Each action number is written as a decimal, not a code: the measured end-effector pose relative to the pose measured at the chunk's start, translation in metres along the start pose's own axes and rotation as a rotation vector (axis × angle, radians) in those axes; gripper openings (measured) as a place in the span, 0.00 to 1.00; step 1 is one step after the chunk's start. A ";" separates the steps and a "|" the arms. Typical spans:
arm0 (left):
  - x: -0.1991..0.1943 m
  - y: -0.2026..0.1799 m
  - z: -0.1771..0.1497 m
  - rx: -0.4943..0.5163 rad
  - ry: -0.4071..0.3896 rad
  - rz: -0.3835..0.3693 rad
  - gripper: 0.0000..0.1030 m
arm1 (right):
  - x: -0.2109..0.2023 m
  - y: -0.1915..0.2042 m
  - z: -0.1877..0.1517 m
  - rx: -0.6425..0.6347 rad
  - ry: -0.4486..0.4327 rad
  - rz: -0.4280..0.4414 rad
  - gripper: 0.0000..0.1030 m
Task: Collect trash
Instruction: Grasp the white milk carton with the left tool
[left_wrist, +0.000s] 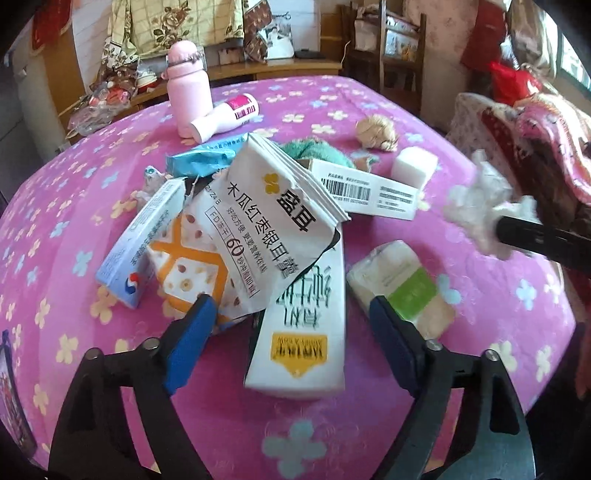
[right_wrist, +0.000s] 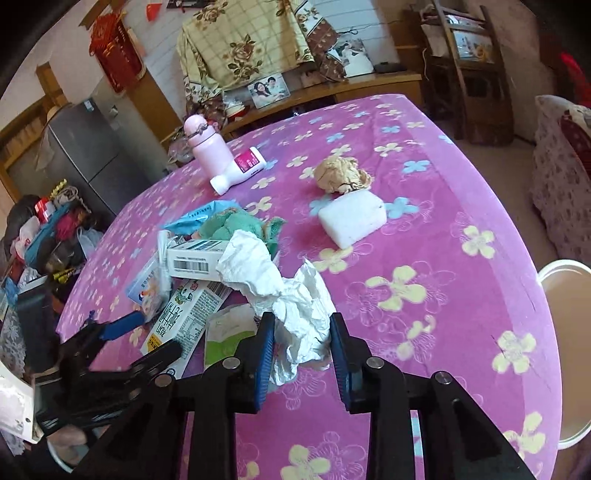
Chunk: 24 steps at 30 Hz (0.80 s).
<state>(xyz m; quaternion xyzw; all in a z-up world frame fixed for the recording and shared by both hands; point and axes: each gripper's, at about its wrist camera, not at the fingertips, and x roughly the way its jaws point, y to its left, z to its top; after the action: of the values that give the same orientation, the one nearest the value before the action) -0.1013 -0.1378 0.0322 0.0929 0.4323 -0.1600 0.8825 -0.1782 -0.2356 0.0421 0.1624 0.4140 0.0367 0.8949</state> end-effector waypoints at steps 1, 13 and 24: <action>0.003 0.000 0.002 0.000 -0.002 0.013 0.79 | -0.001 0.000 -0.001 0.000 -0.002 -0.002 0.27; -0.031 0.006 0.000 -0.005 0.012 -0.131 0.09 | -0.016 0.010 -0.005 -0.030 -0.009 -0.004 0.27; -0.037 0.012 -0.022 -0.001 0.009 -0.075 0.68 | -0.028 0.014 -0.015 -0.030 -0.007 -0.007 0.27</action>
<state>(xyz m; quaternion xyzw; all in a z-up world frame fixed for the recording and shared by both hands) -0.1345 -0.1121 0.0479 0.0769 0.4396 -0.1922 0.8740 -0.2070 -0.2235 0.0576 0.1475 0.4109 0.0395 0.8988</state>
